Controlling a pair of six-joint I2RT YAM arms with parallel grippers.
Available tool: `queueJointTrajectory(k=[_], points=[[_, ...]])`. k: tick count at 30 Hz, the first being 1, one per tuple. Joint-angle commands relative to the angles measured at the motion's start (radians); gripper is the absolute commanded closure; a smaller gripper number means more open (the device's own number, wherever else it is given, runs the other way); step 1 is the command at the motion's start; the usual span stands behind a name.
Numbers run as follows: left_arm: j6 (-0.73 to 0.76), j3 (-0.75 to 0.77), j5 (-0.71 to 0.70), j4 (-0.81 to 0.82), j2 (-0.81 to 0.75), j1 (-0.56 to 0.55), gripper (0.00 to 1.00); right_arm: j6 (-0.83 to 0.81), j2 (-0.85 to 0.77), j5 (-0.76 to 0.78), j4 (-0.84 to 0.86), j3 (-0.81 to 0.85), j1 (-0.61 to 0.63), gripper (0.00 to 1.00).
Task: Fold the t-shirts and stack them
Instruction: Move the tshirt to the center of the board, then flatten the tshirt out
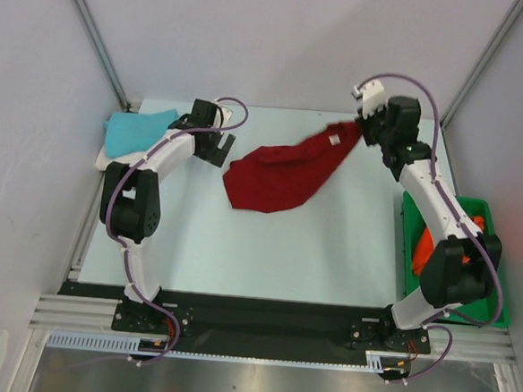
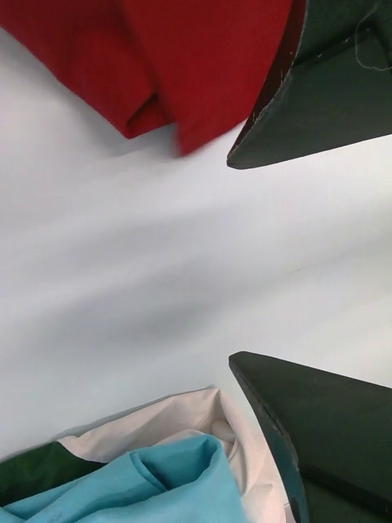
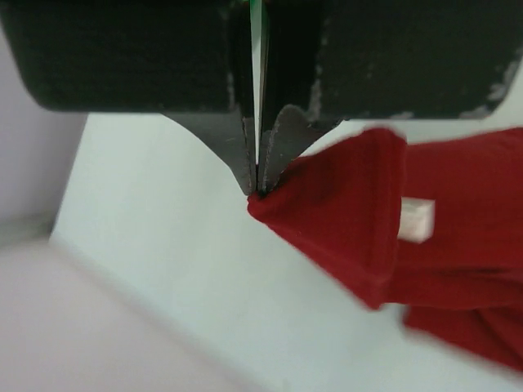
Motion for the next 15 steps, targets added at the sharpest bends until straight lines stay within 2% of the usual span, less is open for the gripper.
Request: queueJointTrajectory(k=[1,3,6,11,15], points=[[0.031,0.047,0.035,0.008,-0.038,-0.001,0.00,0.014,0.006,0.056,0.036,-0.144,-0.086,1.00],[0.040,0.073,0.088,-0.015,-0.014,-0.002,0.01,0.027,-0.008,0.041,0.062,-0.250,-0.120,1.00],[0.040,0.116,0.144,-0.081,0.026,-0.010,0.03,0.013,-0.026,0.019,0.067,-0.302,-0.108,1.00],[0.065,0.079,0.239,-0.071,0.055,-0.018,0.07,0.007,-0.046,0.035,0.076,-0.309,-0.114,1.00],[0.057,0.200,0.328,-0.113,0.147,-0.019,0.14,0.010,-0.042,0.028,0.065,-0.315,-0.129,1.00]])
